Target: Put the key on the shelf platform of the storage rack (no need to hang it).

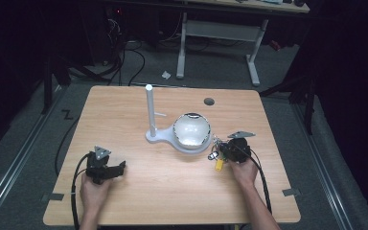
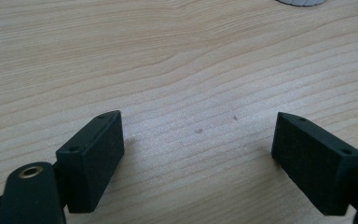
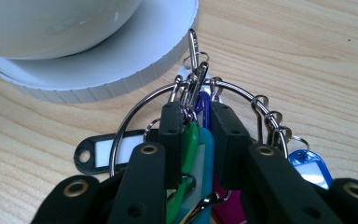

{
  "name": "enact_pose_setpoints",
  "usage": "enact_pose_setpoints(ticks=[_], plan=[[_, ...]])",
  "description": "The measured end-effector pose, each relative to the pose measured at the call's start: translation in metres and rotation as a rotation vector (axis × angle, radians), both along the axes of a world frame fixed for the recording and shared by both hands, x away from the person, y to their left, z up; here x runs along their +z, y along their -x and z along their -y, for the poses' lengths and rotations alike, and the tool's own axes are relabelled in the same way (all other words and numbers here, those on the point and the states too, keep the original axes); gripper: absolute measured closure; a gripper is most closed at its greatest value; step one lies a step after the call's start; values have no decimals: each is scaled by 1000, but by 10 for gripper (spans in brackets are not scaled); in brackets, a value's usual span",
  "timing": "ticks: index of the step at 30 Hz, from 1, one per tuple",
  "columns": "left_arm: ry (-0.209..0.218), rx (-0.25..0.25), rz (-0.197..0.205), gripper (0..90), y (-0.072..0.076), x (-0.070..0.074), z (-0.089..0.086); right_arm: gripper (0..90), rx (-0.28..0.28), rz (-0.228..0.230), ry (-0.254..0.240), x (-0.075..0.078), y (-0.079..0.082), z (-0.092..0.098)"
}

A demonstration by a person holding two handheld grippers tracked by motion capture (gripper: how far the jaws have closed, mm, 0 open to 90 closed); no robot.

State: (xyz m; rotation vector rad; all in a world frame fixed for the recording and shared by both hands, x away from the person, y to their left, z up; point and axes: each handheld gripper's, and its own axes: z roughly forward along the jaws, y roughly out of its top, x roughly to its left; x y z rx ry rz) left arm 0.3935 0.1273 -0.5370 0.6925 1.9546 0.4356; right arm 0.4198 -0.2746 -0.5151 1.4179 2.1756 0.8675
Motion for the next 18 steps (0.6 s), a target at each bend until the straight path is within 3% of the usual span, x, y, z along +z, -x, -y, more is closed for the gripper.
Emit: enact_pose_setpoints(ticks=[7, 14, 18], plan=[[0, -3, 0, 173, 0, 0, 0, 779, 23, 23, 1, 6, 6, 0], [0, -3, 0, 173, 0, 0, 0, 782, 39, 59, -24, 22, 15, 6], [0, -1, 0, 173, 0, 0, 0, 783, 45, 78, -70, 33, 22, 13]])
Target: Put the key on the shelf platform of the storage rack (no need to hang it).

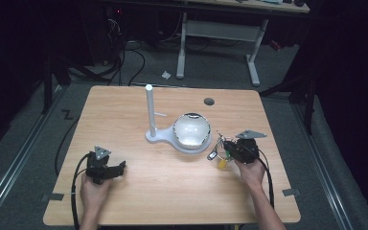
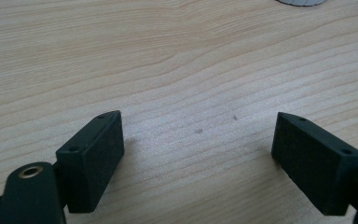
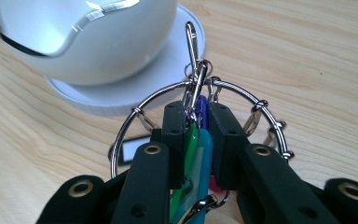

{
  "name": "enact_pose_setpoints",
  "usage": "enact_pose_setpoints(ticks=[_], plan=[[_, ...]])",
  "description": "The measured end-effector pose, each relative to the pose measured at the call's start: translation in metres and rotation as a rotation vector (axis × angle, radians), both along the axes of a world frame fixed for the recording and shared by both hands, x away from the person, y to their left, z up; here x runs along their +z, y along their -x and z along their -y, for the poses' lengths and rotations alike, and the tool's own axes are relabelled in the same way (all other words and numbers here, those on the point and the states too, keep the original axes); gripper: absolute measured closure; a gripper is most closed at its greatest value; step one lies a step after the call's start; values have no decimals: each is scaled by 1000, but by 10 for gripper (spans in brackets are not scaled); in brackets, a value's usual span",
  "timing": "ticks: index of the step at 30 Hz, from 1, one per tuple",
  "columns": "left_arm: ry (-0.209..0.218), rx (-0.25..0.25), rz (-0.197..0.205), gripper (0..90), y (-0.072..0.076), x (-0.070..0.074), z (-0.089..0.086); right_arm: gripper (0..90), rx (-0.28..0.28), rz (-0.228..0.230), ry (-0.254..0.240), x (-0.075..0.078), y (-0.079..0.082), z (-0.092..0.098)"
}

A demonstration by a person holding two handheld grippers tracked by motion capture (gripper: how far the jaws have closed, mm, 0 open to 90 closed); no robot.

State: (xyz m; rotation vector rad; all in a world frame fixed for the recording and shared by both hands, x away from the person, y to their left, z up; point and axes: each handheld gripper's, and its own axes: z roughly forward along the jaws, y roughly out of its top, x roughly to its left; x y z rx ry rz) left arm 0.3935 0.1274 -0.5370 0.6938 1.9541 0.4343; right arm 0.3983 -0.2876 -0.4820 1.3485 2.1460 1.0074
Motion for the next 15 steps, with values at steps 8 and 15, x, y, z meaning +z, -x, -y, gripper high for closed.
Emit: enact_pose_setpoints(ticks=[8, 15], plan=[[0, -1, 0, 173, 0, 0, 0, 785, 23, 29, -44, 18, 11, 6], [-5, -4, 2, 172, 0, 0, 0, 785, 34, 52, -68, 32, 20, 11]])
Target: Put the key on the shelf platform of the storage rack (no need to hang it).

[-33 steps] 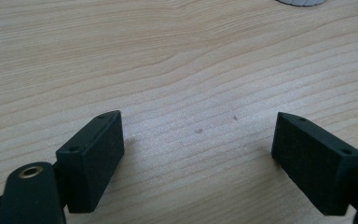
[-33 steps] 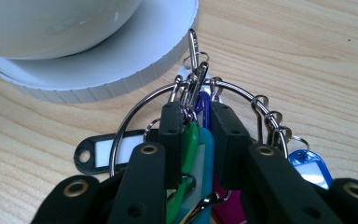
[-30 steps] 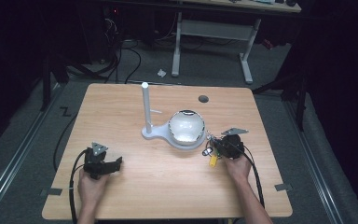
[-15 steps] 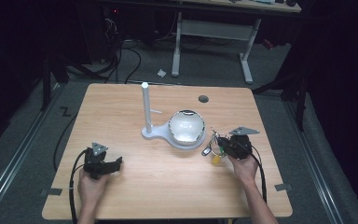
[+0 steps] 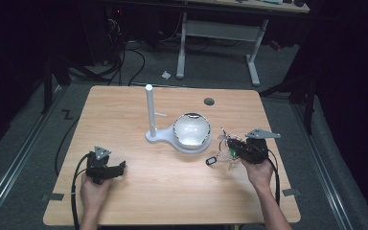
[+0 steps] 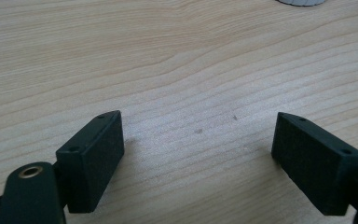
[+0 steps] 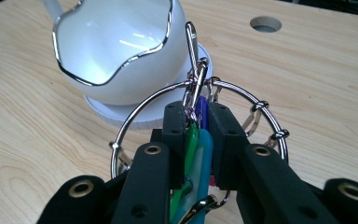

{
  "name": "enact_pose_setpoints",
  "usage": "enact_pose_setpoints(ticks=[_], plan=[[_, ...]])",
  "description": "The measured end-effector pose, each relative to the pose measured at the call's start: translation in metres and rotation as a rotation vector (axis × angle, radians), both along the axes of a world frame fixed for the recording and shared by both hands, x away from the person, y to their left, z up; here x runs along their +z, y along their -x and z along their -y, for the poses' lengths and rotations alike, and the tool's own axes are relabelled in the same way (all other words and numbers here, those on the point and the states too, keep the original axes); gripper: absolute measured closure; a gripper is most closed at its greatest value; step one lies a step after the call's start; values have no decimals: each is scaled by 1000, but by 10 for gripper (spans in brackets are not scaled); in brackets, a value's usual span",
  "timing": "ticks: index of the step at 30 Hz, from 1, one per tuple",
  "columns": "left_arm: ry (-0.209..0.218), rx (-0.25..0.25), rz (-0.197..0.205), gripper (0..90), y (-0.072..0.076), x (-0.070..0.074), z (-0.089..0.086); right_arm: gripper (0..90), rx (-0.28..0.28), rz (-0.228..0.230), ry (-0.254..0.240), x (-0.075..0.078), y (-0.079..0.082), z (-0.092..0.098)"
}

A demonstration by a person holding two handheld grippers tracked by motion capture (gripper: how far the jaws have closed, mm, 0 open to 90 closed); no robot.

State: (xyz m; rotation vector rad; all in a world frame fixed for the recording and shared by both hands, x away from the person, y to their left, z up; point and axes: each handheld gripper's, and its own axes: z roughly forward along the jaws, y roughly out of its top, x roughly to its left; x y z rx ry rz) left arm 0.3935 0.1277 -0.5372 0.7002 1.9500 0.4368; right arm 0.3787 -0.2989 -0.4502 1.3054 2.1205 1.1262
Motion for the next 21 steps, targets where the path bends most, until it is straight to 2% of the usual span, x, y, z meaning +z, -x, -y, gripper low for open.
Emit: enact_pose_setpoints(ticks=[8, 16, 21], plan=[[-4, -7, 2, 173, 0, 0, 0, 785, 15, 14, -14, 10, 5, 1], [-4, -6, 1, 173, 0, 0, 0, 785, 48, 38, -17, 25, 11, -1], [-4, -7, 1, 173, 0, 0, 0, 785, 74, 47, -37, 35, 13, -4]])
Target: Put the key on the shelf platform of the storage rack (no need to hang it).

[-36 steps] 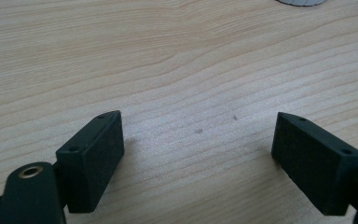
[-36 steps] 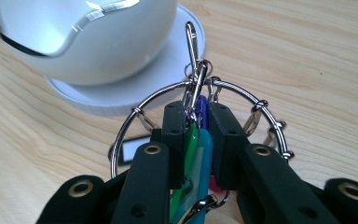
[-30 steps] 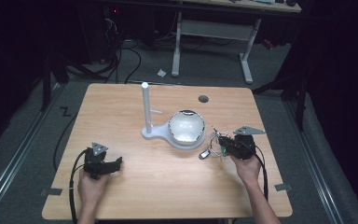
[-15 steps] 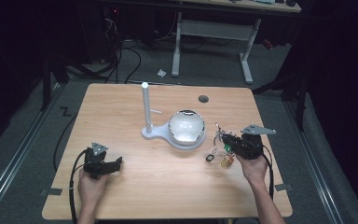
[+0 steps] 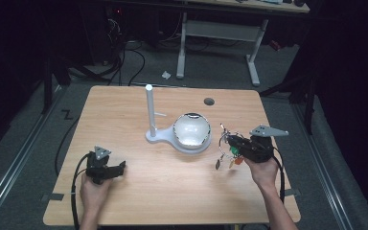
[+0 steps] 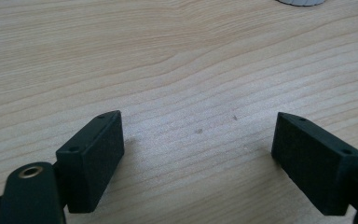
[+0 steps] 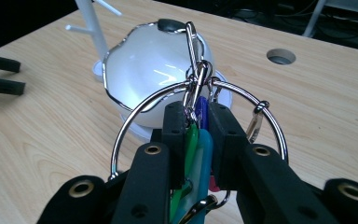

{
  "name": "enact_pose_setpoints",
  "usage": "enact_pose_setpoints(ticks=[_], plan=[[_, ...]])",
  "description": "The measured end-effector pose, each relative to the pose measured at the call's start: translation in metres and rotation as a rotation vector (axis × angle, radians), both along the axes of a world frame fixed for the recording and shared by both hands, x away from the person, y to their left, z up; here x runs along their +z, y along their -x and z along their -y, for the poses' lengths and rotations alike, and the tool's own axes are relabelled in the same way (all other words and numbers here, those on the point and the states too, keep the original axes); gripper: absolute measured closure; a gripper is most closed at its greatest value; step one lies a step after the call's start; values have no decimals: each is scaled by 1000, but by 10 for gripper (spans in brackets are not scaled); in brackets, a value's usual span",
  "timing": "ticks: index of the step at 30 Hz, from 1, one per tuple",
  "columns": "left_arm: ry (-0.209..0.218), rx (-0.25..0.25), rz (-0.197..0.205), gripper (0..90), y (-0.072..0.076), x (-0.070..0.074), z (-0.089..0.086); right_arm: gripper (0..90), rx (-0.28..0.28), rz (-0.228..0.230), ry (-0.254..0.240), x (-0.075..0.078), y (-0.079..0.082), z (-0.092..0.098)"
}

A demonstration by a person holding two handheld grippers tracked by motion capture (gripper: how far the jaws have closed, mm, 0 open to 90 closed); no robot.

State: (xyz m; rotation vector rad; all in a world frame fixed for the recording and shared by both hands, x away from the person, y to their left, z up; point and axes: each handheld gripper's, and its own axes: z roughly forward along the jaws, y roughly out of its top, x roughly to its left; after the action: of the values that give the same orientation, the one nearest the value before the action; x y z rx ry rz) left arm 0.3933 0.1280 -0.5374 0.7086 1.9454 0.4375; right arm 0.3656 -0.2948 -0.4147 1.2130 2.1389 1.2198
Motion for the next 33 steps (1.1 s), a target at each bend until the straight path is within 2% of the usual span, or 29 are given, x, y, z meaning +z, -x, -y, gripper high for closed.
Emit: enact_pose_setpoints(ticks=[10, 17, 25, 33], plan=[[0, 0, 0, 173, 0, 0, 0, 785, 57, 7, -37, 19, -2, -12], [0, 0, 0, 173, 0, 0, 0, 785, 93, 27, -38, 34, -4, -23], [8, 9, -3, 173, 0, 0, 1, 785, 147, 56, -43, 54, -15, -44], [8, 9, -3, 173, 0, 0, 1, 785, 184, 73, -57, 65, -26, -61]])
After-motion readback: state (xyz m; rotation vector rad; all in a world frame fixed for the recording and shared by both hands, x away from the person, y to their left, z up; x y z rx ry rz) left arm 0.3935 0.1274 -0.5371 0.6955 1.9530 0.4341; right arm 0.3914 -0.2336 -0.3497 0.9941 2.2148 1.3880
